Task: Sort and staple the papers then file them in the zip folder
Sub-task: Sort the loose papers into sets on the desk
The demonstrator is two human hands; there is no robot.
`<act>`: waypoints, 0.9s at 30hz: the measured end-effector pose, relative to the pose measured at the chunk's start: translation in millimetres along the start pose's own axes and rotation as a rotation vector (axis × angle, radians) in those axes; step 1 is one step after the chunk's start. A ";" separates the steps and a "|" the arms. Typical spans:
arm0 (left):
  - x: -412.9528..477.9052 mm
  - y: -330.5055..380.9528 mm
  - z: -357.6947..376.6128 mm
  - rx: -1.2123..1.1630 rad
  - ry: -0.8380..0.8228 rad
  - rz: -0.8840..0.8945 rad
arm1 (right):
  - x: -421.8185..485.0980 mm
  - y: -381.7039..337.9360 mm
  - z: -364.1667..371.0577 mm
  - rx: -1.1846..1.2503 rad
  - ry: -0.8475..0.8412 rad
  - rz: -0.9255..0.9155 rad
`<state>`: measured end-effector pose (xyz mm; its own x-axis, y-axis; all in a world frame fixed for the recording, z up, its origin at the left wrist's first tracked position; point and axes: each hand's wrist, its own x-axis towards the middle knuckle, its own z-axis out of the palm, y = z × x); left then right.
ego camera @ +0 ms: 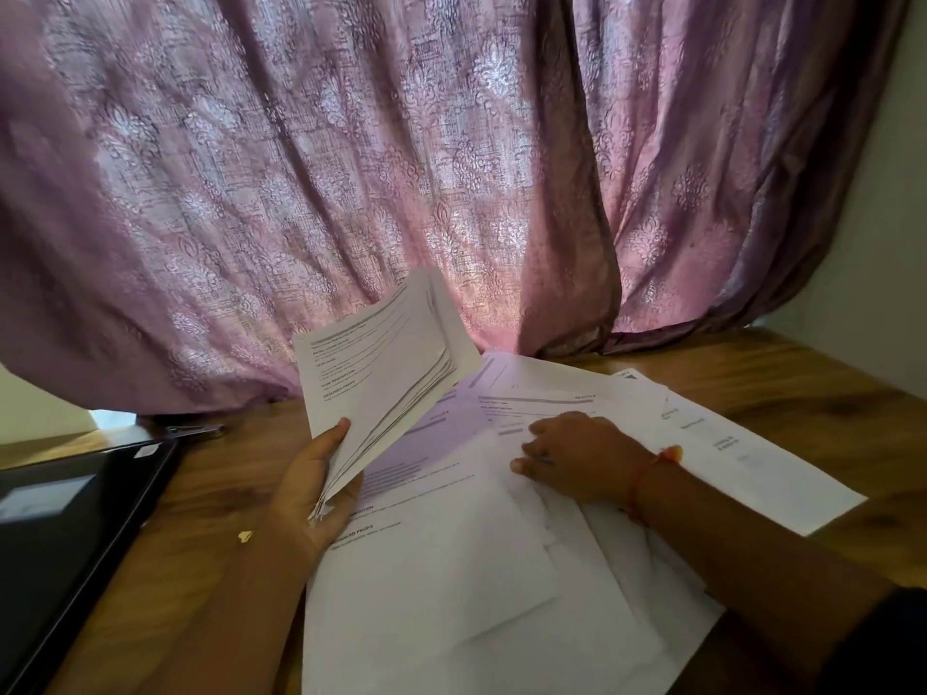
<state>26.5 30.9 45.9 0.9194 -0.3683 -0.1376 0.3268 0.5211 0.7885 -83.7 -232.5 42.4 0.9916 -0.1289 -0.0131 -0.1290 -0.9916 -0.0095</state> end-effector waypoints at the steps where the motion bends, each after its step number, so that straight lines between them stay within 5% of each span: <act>1: 0.5 0.3 -0.4 -0.017 -0.008 -0.005 | -2.1 -1.7 -1.4 -0.033 0.034 0.018; 7: -1.2 1.4 1.2 -0.045 -0.014 0.000 | -13.1 -32.2 3.4 0.097 0.003 -0.183; 27: -19.1 5.0 15.7 0.082 0.024 -0.012 | -8.1 -19.9 8.2 0.074 -0.113 -0.233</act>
<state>7.1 28.5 61.8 0.9209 -0.3549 -0.1612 0.3198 0.4514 0.8331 -89.2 -211.7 34.5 0.9875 0.1093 -0.1133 0.0983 -0.9903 -0.0984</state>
